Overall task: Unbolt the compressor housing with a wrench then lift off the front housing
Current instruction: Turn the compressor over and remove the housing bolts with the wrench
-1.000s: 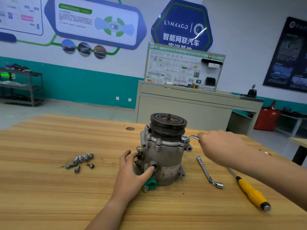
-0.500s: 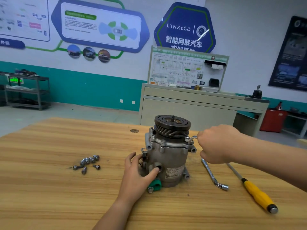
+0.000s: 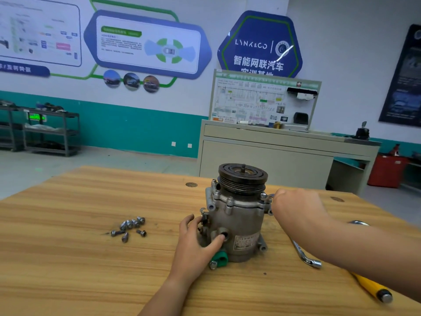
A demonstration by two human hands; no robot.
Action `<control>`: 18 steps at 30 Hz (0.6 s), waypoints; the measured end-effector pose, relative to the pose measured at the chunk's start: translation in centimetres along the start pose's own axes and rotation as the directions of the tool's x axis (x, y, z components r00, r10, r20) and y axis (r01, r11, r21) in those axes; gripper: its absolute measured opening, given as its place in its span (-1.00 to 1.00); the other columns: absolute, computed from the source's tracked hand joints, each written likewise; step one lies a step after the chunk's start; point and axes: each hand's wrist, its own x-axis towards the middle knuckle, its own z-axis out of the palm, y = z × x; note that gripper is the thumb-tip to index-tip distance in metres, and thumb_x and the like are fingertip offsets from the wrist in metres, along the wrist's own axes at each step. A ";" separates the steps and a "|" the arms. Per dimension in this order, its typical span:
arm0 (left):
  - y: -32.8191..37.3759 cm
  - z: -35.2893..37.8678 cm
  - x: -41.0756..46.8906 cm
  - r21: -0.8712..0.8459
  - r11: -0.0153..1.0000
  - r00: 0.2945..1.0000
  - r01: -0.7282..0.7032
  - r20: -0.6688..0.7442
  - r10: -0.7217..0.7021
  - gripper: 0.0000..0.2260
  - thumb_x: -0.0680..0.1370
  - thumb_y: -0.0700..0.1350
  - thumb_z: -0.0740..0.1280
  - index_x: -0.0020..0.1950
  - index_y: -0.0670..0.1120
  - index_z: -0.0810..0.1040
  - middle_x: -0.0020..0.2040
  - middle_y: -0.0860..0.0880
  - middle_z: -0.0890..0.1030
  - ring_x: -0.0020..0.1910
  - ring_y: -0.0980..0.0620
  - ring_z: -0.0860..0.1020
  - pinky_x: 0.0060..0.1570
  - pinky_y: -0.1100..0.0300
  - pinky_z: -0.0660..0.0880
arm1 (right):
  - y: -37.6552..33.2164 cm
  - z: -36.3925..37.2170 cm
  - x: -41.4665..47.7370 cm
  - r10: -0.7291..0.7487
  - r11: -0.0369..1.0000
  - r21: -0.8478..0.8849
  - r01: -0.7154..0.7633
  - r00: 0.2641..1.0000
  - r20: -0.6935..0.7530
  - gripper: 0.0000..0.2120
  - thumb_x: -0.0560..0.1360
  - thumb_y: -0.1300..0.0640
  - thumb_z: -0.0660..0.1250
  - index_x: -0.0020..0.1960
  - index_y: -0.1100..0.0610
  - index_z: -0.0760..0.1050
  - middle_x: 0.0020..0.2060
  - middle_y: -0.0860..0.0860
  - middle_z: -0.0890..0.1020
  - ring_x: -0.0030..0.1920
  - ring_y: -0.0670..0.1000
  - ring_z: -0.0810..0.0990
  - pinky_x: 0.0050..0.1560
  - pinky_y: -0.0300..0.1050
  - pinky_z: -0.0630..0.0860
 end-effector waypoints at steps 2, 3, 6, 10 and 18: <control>-0.1 0.1 0.0 -0.007 1.000 1.000 0.005 -0.005 -0.005 -0.38 0.37 0.10 0.46 0.36 -0.03 0.36 0.30 0.15 0.20 0.22 0.18 0.35 0.11 0.45 0.23 | 0.0 0.1 0.0 -0.003 1.000 0.019 0.004 1.000 -0.014 -0.71 0.50 0.40 0.19 0.21 0.26 0.40 0.09 0.08 0.50 0.06 0.15 0.58 -0.08 -0.07 0.54; -0.2 0.1 0.0 -0.012 1.000 1.000 0.001 -0.008 -0.001 -0.38 0.37 0.09 0.46 0.36 -0.04 0.36 0.29 0.15 0.20 0.21 0.19 0.35 0.10 0.49 0.21 | -0.1 0.1 -0.1 0.001 0.999 0.035 0.000 1.000 -0.025 -0.70 0.50 0.40 0.19 0.21 0.26 0.40 0.10 0.08 0.50 0.06 0.16 0.57 -0.08 -0.06 0.54; -0.2 0.1 -0.1 -0.013 1.000 1.000 -0.009 -0.015 0.009 -0.41 0.37 0.06 0.47 0.33 -0.05 0.37 0.28 0.14 0.20 0.18 0.20 0.35 0.05 0.56 0.17 | -0.4 0.2 -0.2 0.023 0.998 0.052 -0.021 0.999 -0.026 -0.69 0.48 0.41 0.20 0.21 0.25 0.43 0.12 0.08 0.50 0.06 0.16 0.58 -0.17 -0.05 0.53; -0.2 0.1 0.0 0.004 1.000 1.000 -0.012 -0.010 0.012 -0.41 0.37 0.07 0.47 0.34 -0.03 0.37 0.28 0.16 0.20 0.21 0.20 0.34 0.07 0.53 0.18 | -0.8 -0.1 0.3 -0.001 0.999 -0.046 0.003 0.999 0.041 -0.66 0.43 0.44 0.25 0.18 0.24 0.49 0.10 0.11 0.54 0.00 0.15 0.62 -0.45 -0.12 0.41; 0.3 0.0 -0.4 0.043 0.995 0.996 -0.087 -0.026 0.088 -0.40 0.41 0.03 0.46 0.38 -0.02 0.31 0.35 0.11 0.21 0.27 0.16 0.33 0.21 0.38 0.26 | -1.2 0.4 -0.6 0.013 0.990 -0.141 -0.005 0.998 0.057 -0.61 0.43 0.45 0.22 0.25 0.39 0.36 0.20 0.28 0.34 -0.30 0.11 0.62 -0.73 -0.31 0.29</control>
